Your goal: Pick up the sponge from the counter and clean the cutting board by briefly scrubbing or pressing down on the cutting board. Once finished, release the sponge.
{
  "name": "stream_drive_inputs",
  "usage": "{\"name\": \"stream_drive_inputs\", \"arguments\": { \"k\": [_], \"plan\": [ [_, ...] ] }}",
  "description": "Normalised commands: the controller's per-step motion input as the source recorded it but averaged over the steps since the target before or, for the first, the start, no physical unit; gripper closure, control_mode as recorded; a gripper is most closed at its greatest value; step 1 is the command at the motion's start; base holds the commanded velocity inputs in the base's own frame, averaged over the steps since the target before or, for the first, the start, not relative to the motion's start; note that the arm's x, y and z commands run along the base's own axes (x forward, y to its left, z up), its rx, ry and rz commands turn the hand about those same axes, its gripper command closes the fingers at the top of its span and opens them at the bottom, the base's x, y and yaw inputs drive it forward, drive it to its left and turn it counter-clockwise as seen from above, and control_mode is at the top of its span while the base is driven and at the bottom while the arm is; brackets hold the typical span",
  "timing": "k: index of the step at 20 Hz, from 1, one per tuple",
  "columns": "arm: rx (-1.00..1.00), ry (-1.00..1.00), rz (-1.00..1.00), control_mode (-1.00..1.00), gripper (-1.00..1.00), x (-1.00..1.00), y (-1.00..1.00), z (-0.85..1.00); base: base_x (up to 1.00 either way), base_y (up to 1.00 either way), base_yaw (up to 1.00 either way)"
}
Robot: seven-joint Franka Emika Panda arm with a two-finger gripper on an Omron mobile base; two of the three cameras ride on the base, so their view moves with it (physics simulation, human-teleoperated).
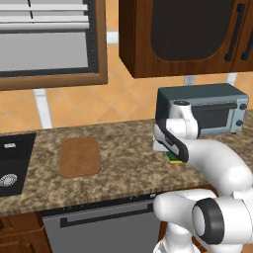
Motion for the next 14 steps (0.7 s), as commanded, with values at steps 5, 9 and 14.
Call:
{"name": "stream_drive_inputs", "arguments": {
  "k": [5,9,14],
  "plan": [
    [0.0,0.0,0.0,1.0,1.0,0.0,0.0,0.0,-0.02,0.01,0.0],
    [0.0,0.0,0.0,1.0,1.0,0.0,0.0,0.0,-0.18,0.6,0.0],
    [0.0,0.0,0.0,1.0,1.0,0.0,0.0,0.0,-0.06,0.93,0.0]
  ]
}}
